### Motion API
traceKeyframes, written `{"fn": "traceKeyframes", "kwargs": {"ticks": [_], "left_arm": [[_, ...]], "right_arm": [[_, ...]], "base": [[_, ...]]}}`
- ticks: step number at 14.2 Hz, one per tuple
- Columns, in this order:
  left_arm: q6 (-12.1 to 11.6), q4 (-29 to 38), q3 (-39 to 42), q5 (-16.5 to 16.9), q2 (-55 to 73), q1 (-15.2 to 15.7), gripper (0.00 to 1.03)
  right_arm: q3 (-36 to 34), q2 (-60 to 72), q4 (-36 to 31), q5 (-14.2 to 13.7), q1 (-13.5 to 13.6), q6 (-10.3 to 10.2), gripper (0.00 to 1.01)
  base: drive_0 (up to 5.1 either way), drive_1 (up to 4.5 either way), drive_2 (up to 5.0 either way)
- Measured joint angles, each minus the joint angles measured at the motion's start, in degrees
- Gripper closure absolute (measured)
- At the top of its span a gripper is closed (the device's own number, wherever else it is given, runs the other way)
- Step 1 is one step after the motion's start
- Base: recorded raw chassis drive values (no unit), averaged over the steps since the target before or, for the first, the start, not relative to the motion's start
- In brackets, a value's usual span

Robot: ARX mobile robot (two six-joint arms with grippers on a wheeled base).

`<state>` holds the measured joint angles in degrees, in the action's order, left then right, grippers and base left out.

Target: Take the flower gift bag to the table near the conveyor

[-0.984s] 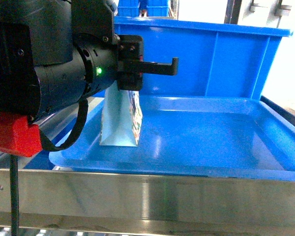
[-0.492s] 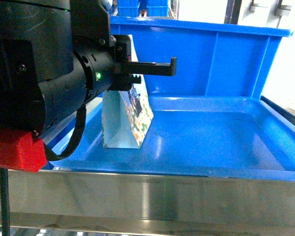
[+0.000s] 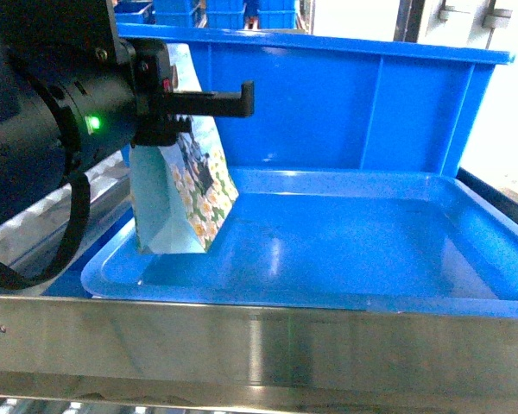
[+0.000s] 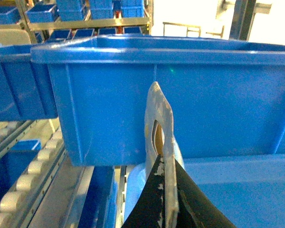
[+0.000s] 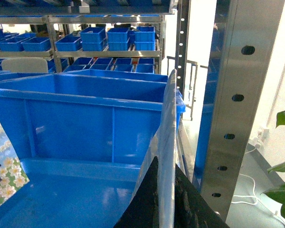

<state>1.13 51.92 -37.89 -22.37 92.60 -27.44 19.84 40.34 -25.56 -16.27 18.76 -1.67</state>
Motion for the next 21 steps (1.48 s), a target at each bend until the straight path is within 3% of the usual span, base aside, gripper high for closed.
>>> {"fn": "traceKeyframes", "kwargs": {"ticks": [5,9,13,15,19,21], "left_arm": [[-2.05,0.26,2.34,1.86,-6.73,0.11,1.01],[-8.79,9.51,10.64,-0.02,-16.48,3.02,1.01],[-12.39,9.29,20.46,0.39,-29.77,6.45,1.01],[-12.31,3.78,24.96,2.58,-39.36,9.42,1.01],[-11.37,-13.57,29.0,8.48,-62.66,16.06,1.01],[-11.15,-20.81,29.7,10.25,-72.59,17.64,1.01]], "right_arm": [[0.0,0.0,0.0,0.0,0.0,0.0,0.98],[0.0,0.0,0.0,0.0,0.0,0.0,0.98],[0.0,0.0,0.0,0.0,0.0,0.0,0.98],[0.0,0.0,0.0,0.0,0.0,0.0,0.98],[0.0,0.0,0.0,0.0,0.0,0.0,0.98],[0.0,0.0,0.0,0.0,0.0,0.0,0.98]], "base": [[0.0,0.0,0.0],[0.0,0.0,0.0],[0.0,0.0,0.0],[0.0,0.0,0.0],[0.0,0.0,0.0],[0.0,0.0,0.0]]}}
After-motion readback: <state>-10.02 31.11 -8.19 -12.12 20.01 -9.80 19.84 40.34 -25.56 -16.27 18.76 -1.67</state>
